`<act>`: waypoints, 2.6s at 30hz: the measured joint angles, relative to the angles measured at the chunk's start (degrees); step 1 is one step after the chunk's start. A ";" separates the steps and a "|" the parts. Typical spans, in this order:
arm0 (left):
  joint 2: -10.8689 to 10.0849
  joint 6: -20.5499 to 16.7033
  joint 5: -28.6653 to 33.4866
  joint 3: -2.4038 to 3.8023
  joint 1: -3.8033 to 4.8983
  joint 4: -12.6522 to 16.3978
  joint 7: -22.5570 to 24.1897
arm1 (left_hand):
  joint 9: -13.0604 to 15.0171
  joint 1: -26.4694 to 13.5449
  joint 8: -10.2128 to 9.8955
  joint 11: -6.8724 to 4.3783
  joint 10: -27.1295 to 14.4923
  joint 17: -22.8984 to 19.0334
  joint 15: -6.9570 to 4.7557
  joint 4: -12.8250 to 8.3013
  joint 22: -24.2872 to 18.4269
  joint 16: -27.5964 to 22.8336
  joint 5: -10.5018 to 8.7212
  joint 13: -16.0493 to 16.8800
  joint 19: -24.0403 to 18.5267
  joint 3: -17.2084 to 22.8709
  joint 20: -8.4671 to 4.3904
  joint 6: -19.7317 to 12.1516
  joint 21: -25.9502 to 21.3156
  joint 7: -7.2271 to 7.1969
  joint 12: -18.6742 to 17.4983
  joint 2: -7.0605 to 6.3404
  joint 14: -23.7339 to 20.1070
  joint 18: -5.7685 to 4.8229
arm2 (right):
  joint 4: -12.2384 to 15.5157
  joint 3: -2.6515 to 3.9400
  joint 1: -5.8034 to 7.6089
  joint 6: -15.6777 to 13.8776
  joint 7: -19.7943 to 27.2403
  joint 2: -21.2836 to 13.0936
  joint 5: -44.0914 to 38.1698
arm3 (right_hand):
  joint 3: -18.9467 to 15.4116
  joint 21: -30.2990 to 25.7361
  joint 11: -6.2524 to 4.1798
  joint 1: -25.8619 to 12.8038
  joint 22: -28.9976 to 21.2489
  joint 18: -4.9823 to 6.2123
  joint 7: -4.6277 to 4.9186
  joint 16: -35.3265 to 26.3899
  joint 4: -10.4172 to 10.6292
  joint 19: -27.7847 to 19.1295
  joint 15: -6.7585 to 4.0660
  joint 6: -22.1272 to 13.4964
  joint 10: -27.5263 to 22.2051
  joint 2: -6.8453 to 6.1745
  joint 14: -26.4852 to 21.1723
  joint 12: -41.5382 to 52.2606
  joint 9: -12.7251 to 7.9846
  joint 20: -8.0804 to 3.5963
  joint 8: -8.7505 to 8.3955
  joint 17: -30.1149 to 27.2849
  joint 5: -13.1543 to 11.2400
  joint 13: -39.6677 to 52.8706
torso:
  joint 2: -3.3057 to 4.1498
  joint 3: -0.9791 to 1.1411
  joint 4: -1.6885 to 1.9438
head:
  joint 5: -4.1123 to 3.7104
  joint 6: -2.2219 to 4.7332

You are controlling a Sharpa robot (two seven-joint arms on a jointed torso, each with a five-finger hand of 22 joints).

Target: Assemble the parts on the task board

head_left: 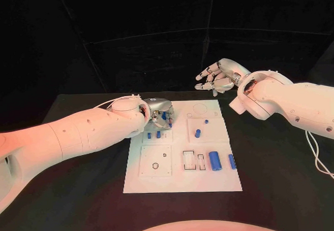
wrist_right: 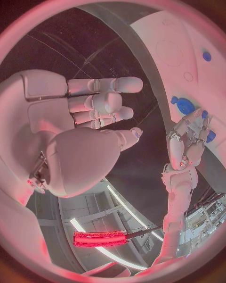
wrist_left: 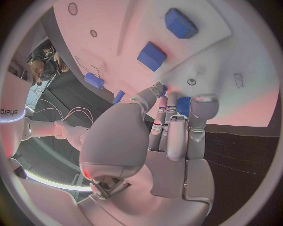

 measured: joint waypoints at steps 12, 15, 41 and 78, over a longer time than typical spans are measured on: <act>0.89 0.47 -0.11 0.17 -0.09 -0.99 -0.01 | -0.13 -0.25 0.00 0.00 0.42 -0.24 0.00 0.09 0.46 0.00 0.00 -0.33 0.16 0.41 -0.16 0.08 0.47 0.08 -0.38 0.25 0.00 0.01 | -0.05 0.00 0.00 0.05 0.01 0.20 0.00 | 0.00 0.00 0.00 0.00 0.00 0.00 0.00 0.00 0.00 0.00 0.00 0.00 0.00 0.00 0.00 0.00 0.00 0.00 0.00 0.00 0.00 0.00 | 0.00 0.01 0.03 | -0.11 -0.18; 1.02 0.48 -0.11 0.18 -0.14 -1.02 -0.01 | -0.23 -0.27 -0.21 -0.07 1.00 -0.24 0.00 0.12 0.77 0.00 0.00 -0.55 0.16 0.77 -0.16 0.58 0.61 0.01 -0.38 0.76 0.00 0.00 | -0.06 0.00 0.00 0.06 0.01 0.24 0.00 | 0.00 0.00 0.00 0.00 0.00 0.00 0.00 0.00 0.00 0.00 0.00 0.00 0.00 0.00 0.00 0.00 0.00 0.00 0.00 0.00 0.00 0.00 | -0.01 0.02 0.03 | -0.15 -0.20; -2.54 -4.70 0.56 2.50 -0.67 3.31 1.18 | -0.07 1.74 0.17 -1.12 6.44 -0.53 -1.04 -2.06 5.16 0.23 -3.12 -1.28 1.40 5.37 -0.99 5.20 4.60 -0.53 -1.27 3.38 0.00 -0.86 | -0.44 0.00 0.00 0.20 0.01 0.30 0.01 | 0.00 0.00 -0.21 0.23 -0.08 0.00 0.00 0.00 0.00 0.00 0.00 0.00 -0.21 0.23 0.00 0.00 0.00 0.00 0.28 0.09 0.00 -0.10 | -0.10 -0.04 0.18 | -0.21 0.29; -10.26 -1.73 3.70 3.87 -1.98 6.00 -0.63 | -0.36 1.16 -0.28 -0.91 6.63 -1.14 -1.03 -2.23 5.76 0.23 -3.33 -1.38 1.40 5.85 -0.98 5.39 5.09 -0.32 -2.05 2.74 0.00 -0.85 | -0.88 0.00 -0.02 0.43 0.05 0.19 0.00 | 0.00 0.00 -0.21 0.23 -0.07 0.00 0.00 0.00 0.00 0.00 0.00 0.00 -0.21 0.23 0.00 0.00 0.00 0.00 0.28 0.08 0.00 -0.17 | 0.02 -0.01 0.03 | 0.52 0.04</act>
